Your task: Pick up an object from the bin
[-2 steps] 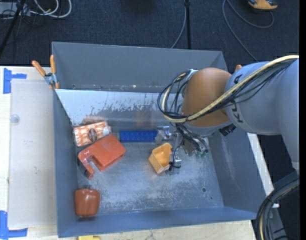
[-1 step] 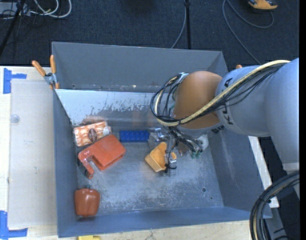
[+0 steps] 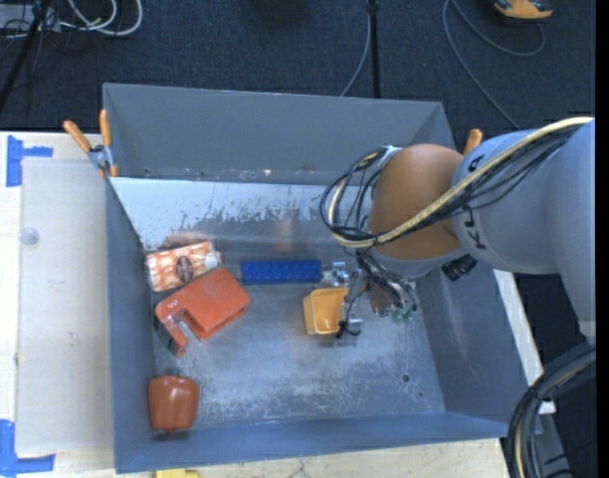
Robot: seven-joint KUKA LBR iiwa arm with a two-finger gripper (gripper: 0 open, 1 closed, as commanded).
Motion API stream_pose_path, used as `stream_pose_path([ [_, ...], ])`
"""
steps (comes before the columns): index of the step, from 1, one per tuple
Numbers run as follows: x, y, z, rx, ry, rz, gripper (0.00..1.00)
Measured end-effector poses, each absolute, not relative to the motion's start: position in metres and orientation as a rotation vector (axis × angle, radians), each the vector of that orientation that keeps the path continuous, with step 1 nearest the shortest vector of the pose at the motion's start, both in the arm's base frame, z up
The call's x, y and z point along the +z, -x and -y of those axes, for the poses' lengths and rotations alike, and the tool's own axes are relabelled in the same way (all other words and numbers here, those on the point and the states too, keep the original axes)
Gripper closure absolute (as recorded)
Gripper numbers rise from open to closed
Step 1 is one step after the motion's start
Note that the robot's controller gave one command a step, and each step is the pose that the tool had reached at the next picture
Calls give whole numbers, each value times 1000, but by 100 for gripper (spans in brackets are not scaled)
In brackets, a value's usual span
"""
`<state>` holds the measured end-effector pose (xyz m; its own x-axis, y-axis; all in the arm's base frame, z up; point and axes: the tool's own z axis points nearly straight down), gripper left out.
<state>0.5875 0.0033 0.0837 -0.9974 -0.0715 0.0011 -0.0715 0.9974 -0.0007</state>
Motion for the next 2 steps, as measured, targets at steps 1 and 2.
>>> stream_pose_path([
  [1,84,-587,-3,1,-113,3138,100],
  [2,279,-607,-5,0,-80,3149,100],
])
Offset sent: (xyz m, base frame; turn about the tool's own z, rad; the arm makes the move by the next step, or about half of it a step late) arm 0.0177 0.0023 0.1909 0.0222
